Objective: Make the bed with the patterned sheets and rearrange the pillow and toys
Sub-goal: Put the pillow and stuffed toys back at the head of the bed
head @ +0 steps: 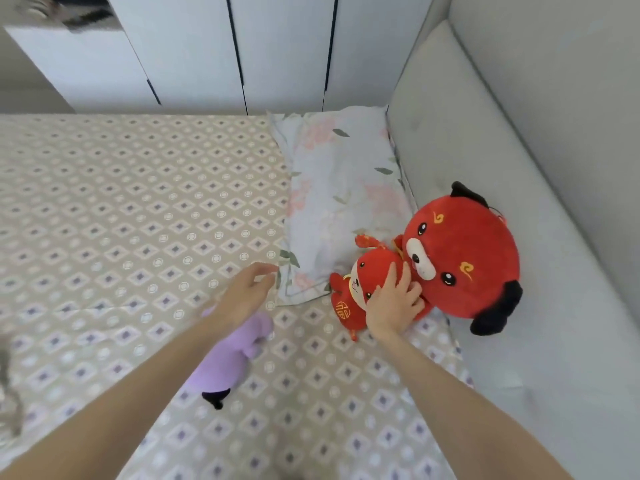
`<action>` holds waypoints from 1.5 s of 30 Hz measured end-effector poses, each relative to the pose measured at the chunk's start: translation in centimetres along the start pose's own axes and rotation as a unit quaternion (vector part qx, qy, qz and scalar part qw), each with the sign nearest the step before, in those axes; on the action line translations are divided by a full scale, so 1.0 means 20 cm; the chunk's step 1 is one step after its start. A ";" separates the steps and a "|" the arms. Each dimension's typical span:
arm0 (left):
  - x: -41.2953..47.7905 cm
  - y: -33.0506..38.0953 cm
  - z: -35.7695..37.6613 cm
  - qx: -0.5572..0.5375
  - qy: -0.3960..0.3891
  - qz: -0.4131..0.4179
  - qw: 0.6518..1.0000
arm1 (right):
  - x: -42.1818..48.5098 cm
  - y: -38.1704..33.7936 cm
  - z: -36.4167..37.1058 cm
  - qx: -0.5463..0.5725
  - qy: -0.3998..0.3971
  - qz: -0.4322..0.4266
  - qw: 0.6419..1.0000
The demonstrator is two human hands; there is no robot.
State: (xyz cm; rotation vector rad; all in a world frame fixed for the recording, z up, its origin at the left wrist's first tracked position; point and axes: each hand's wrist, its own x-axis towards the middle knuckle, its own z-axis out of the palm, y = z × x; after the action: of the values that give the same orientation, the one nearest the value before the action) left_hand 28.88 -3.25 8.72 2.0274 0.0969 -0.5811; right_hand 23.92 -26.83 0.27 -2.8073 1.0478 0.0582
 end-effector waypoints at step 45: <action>-0.52 -1.19 -0.37 -0.142 0.147 -0.201 0.958 | -0.77 -0.84 0.79 0.316 -0.479 0.112 0.812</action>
State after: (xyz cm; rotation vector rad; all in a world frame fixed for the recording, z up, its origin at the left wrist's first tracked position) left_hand 15.24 16.87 -2.85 1.8047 0.7452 -0.4757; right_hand 23.55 -2.00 -11.95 -1.6489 0.8609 0.8667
